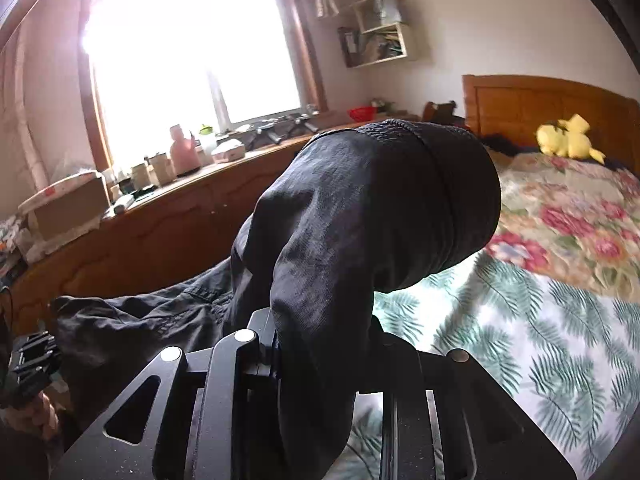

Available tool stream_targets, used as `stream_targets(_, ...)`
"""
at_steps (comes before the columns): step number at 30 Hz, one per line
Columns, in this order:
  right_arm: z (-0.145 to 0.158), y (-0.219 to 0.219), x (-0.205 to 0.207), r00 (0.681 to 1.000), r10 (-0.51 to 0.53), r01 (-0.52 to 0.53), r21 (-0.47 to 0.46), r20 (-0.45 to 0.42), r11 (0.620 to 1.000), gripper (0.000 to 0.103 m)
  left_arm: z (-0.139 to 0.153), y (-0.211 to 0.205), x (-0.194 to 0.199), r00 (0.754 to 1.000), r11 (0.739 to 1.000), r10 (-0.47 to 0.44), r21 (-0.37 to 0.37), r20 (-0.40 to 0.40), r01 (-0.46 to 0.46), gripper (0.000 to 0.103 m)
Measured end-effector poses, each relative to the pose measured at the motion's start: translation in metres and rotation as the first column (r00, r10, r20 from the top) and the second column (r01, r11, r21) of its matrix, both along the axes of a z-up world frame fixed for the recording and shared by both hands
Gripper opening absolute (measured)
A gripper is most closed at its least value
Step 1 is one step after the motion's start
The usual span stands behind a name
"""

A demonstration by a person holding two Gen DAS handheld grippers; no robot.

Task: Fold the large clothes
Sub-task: 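Lift the bundle with both grippers and carry it toward the desk side of the bed, then lower the bundle onto the bed edge by the desk and open both grippers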

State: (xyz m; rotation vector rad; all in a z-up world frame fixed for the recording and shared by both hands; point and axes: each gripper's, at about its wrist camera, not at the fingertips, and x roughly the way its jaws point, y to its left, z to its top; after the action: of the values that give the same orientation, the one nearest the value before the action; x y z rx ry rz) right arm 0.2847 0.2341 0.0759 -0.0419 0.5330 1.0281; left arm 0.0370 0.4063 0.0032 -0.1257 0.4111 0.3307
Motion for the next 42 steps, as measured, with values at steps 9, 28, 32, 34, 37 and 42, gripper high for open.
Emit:
stream_targets(9, 0.018, 0.092, -0.019, 0.996, 0.085, -0.085, 0.021, -0.011, 0.996, 0.023, 0.015, 0.066, -0.039, 0.987, 0.987, 0.156, 0.039, 0.035, -0.157, 0.003)
stream_targets(28, -0.096, 0.183, -0.029, 0.988, 0.077, -0.12, -0.339, -0.137, 0.933, 0.046, -0.05, 0.105, -0.046, 0.932, 0.946, 0.323, 0.083, -0.164, -0.313, 0.004)
stream_targets(32, -0.088, 0.154, -0.044, 0.99, 0.099, -0.127, -0.318, -0.102, 0.939, 0.047, -0.055, 0.094, -0.06, 0.923, 0.937, 0.349, 0.075, -0.159, -0.341, 0.005)
stream_targets(34, -0.083, 0.135, -0.058, 0.99, 0.119, -0.136, -0.299, -0.073, 0.945, 0.047, -0.051, 0.085, -0.068, 0.922, 0.933, 0.359, 0.079, -0.144, -0.351, 0.005)
stream_targets(37, -0.076, 0.116, -0.074, 0.987, 0.153, -0.162, -0.276, -0.055, 0.947, 0.048, -0.041, 0.073, -0.076, 0.928, 0.935, 0.352, 0.09, -0.12, -0.343, 0.005)
stream_targets(42, -0.061, 0.075, -0.099, 0.984, 0.176, -0.179, -0.227, -0.036, 0.957, 0.049, -0.024, 0.042, -0.08, 0.95, 0.953, 0.299, 0.079, -0.093, -0.292, 0.006)
